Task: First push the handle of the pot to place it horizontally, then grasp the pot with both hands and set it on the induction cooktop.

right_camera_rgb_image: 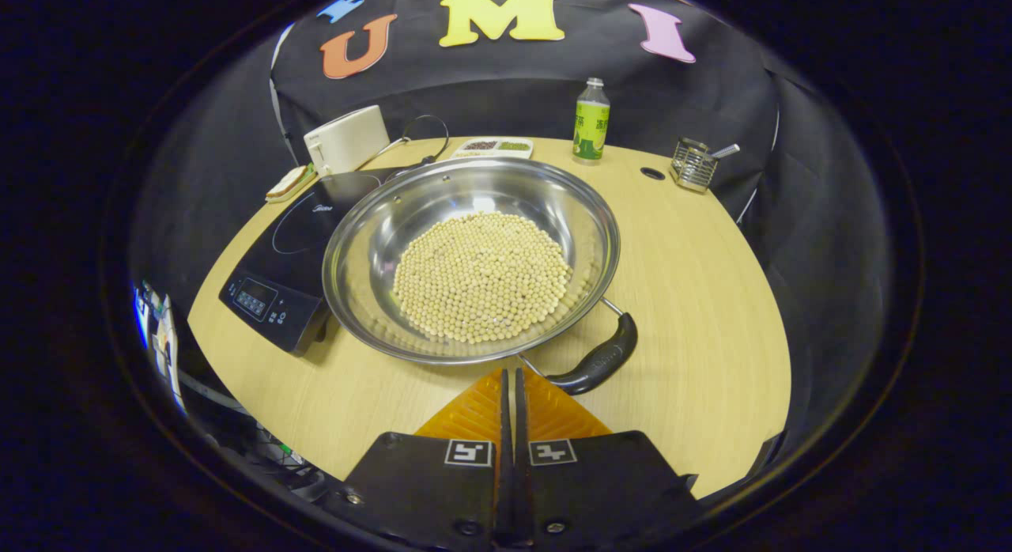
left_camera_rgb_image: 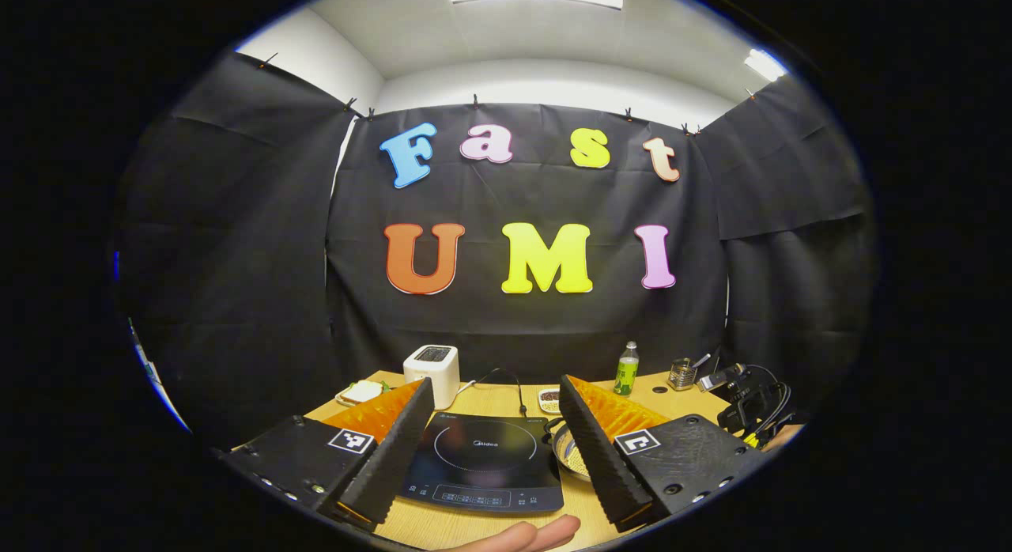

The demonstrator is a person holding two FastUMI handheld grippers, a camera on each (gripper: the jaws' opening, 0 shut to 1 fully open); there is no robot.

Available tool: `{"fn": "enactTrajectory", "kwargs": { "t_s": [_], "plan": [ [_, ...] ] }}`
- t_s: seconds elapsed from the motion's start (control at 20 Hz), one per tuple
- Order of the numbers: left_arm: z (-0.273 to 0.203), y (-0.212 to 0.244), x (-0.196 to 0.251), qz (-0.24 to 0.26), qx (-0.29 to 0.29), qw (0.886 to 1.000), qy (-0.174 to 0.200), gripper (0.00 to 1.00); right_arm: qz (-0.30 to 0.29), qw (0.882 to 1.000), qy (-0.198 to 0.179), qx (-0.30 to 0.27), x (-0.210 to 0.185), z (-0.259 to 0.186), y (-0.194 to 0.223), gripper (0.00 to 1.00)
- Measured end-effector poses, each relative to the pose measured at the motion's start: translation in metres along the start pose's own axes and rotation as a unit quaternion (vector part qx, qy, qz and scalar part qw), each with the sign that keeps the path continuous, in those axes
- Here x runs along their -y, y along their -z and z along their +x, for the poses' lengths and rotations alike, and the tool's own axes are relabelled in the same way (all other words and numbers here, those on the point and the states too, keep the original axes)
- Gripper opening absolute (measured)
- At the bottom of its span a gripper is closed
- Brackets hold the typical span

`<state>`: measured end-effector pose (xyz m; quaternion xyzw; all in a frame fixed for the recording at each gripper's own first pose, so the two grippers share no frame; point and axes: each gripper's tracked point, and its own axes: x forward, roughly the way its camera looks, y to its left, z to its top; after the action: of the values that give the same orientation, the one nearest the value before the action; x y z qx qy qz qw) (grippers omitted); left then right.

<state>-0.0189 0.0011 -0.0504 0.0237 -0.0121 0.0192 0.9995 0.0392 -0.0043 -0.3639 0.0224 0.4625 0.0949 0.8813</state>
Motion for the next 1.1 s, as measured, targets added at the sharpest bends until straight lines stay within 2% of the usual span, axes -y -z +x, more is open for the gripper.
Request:
{"fn": "enactTrajectory", "kwargs": {
  "t_s": [0.05, 0.35, 0.45, 0.65, 0.7, 1.0, 1.1],
  "plan": [
    [0.002, 0.0, -0.001, 0.001, 0.0, 1.0, -0.002, 0.95, 0.0, 1.0, -0.003, -0.001, 0.001, 0.001, -0.001, 0.01],
    [0.016, 0.0, 0.007, 0.003, 0.001, 1.0, 0.005, 0.94, 0.003, 1.0, -0.013, -0.007, 0.015, 0.007, -0.01, 0.01],
    [0.022, -0.001, 0.007, 0.007, 0.003, 1.0, 0.001, 0.94, 0.004, 1.0, -0.013, -0.007, 0.024, 0.011, -0.014, 0.04],
    [0.037, 0.0, 0.012, 0.008, 0.004, 1.0, 0.0, 0.94, 0.006, 1.0, -0.005, -0.01, 0.043, 0.021, -0.023, 0.04],
    [0.042, 0.001, 0.014, 0.008, 0.002, 1.0, 0.0, 0.95, 0.006, 1.0, -0.003, -0.011, 0.049, 0.025, -0.025, 0.07],
    [0.076, 0.012, 0.026, 0.005, -0.016, 1.0, 0.012, 0.95, -0.004, 1.0, 0.015, -0.001, 0.08, 0.041, -0.044, 0.0],
    [0.086, 0.019, 0.031, 0.004, -0.021, 1.0, 0.013, 0.95, -0.005, 1.0, 0.02, 0.0, 0.089, 0.046, -0.048, 0.04]
  ]
}}
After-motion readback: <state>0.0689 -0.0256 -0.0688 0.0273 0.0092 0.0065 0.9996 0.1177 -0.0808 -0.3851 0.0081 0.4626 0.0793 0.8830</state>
